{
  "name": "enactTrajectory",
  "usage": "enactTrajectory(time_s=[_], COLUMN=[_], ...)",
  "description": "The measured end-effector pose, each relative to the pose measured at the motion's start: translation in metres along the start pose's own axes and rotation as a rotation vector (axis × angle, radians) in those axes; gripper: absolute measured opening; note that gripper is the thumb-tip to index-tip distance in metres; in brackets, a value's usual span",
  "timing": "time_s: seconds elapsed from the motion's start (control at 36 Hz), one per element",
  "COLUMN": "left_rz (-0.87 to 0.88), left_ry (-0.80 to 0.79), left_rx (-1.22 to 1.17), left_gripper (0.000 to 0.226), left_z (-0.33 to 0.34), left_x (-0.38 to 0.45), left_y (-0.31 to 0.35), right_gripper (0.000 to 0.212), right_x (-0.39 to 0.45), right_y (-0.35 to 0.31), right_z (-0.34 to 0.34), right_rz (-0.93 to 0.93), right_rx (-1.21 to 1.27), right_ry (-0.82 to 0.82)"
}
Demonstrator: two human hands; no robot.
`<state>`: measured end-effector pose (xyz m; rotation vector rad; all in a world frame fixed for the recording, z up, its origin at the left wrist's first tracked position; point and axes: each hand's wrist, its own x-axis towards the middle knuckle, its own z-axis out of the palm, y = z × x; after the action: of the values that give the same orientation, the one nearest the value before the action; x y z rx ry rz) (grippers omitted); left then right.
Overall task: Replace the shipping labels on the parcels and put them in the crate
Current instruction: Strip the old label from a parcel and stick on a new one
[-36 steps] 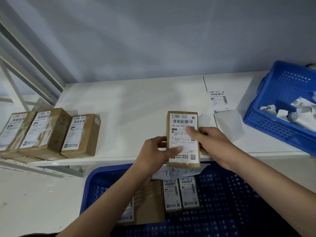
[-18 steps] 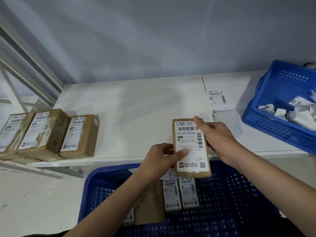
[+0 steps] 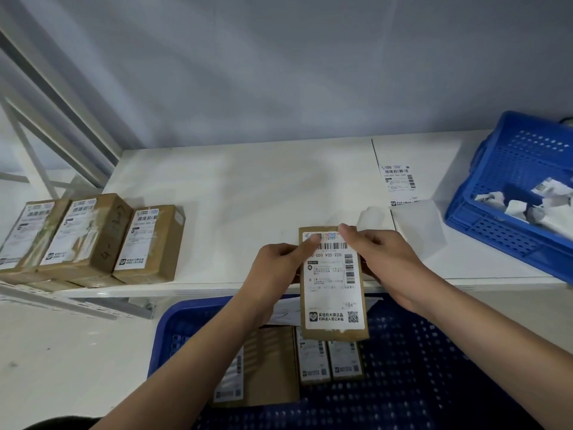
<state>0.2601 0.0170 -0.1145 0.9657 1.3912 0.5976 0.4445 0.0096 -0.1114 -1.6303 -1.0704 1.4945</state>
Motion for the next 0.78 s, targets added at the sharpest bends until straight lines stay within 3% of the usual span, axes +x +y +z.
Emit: enactTrajectory(time_s=[0.19, 0.33, 0.56, 0.78], left_rz=[-0.013, 0.013, 0.019, 0.031], left_ry=[-0.002, -0.108, -0.187, -0.158], left_rx=[0.010, -0.004, 0.161, 0.156], left_gripper=[0.049, 0.034, 0.050, 0.053], left_z=[-0.001, 0.002, 0.016, 0.018], left_x=[0.002, -0.003, -0.005, -0.003], left_y=[-0.002, -0.002, -0.021, -0.022], right_gripper=[0.041, 0.046, 0.043, 0.041], right_x=[0.000, 0.005, 0.013, 0.013], right_y=[-0.002, -0.003, -0.010, -0.009], right_z=[0.001, -0.005, -0.020, -0.023], right_rz=[-0.012, 0.018, -0.001, -0.013], right_rx=[0.001, 0.048, 0.160, 0.195], right_ry=[0.019, 0.061, 0.216, 0.216])
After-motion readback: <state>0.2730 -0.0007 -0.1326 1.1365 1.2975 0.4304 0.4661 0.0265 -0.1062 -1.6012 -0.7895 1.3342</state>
